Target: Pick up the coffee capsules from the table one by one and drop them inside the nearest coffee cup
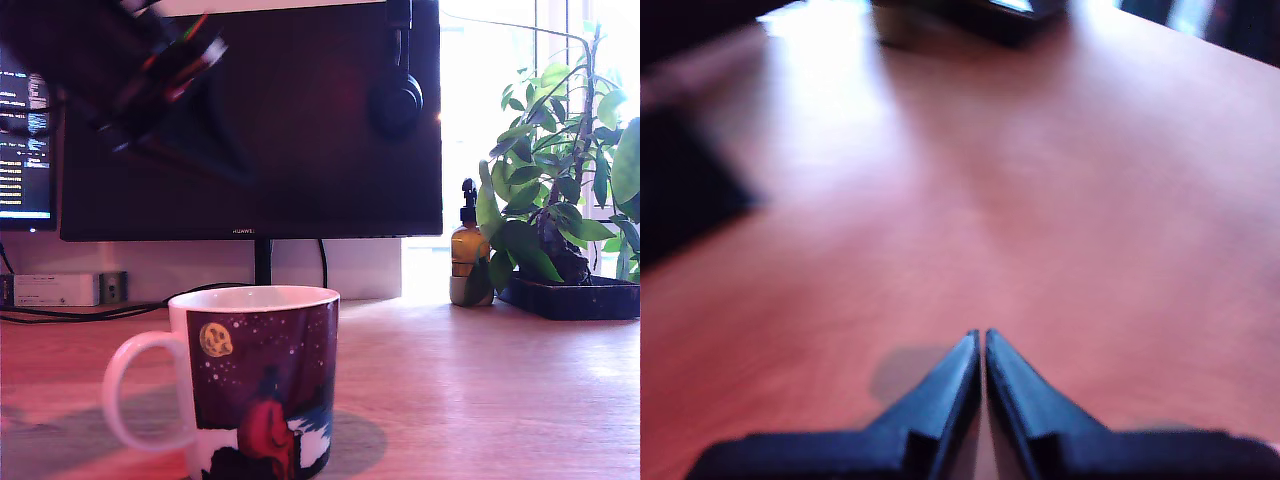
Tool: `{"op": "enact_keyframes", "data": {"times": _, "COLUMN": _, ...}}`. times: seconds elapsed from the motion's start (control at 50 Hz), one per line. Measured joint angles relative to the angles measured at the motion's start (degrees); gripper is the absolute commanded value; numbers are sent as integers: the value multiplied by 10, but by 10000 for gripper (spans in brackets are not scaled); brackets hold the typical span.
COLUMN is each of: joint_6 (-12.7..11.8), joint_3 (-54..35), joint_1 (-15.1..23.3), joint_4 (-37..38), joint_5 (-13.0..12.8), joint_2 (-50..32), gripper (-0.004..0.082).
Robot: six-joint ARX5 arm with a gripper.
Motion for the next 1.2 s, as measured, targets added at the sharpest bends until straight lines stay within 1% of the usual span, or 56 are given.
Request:
{"op": "enact_keyframes", "data": {"times": 0.2, "joint_6": 1, "joint_3": -71, "joint_1": 76, "joint_4": 58, "joint_5": 0, "joint_2": -22, "gripper": -14}}
{"op": "enact_keyframes", "data": {"times": 0.4, "joint_6": 1, "joint_3": -143, "joint_1": 141, "joint_4": 106, "joint_5": 0, "joint_2": -101, "gripper": -15}}
{"op": "enact_keyframes", "data": {"times": 0.42, "joint_6": -17, "joint_3": -150, "joint_1": 147, "joint_4": 110, "joint_5": 0, "joint_2": -111, "gripper": -15}}
{"op": "enact_keyframes", "data": {"times": 0.46, "joint_6": -17, "joint_3": -161, "joint_1": 157, "joint_4": 118, "joint_5": 0, "joint_2": -131, "gripper": -15}}
{"op": "enact_keyframes", "data": {"times": 0.48, "joint_6": -38, "joint_3": -167, "joint_1": 162, "joint_4": 120, "joint_5": 0, "joint_2": -142, "gripper": -15}}
{"op": "enact_keyframes", "data": {"times": 0.5, "joint_6": -38, "joint_3": -173, "joint_1": 166, "joint_4": 122, "joint_5": 0, "joint_2": -152, "gripper": -15}}
{"op": "enact_keyframes", "data": {"times": 0.52, "joint_6": -55, "joint_3": -179, "joint_1": 170, "joint_4": 123, "joint_5": 0, "joint_2": -165, "gripper": -14}}
{"op": "enact_keyframes", "data": {"times": 0.62, "joint_6": -66, "joint_3": -205, "joint_1": 184, "joint_4": 122, "joint_5": 0, "joint_2": -223, "gripper": -14}}
{"op": "enact_keyframes", "data": {"times": 0.74, "joint_6": -66, "joint_3": -229, "joint_1": 198, "joint_4": 116, "joint_5": -4, "joint_2": -295, "gripper": -14}}
{"op": "enact_keyframes", "data": {"times": 0.76, "joint_6": -80, "joint_3": -233, "joint_1": 200, "joint_4": 113, "joint_5": -7, "joint_2": -308, "gripper": -14}}
{"op": "enact_keyframes", "data": {"times": 0.78, "joint_6": -80, "joint_3": -235, "joint_1": 202, "joint_4": 109, "joint_5": -9, "joint_2": -321, "gripper": -14}}
{"op": "enact_keyframes", "data": {"times": 0.86, "joint_6": -85, "joint_3": -239, "joint_1": 205, "joint_4": 75, "joint_5": -23, "joint_2": -373, "gripper": -14}}
{"op": "enact_keyframes", "data": {"times": 1.04, "joint_6": -86, "joint_3": -240, "joint_1": 205, "joint_4": 4, "joint_5": -50, "joint_2": -474, "gripper": -14}}
{"op": "enact_keyframes", "data": {"times": 1.2, "joint_6": -86, "joint_3": -240, "joint_1": 205, "joint_4": -53, "joint_5": -54, "joint_2": -562, "gripper": -14}}
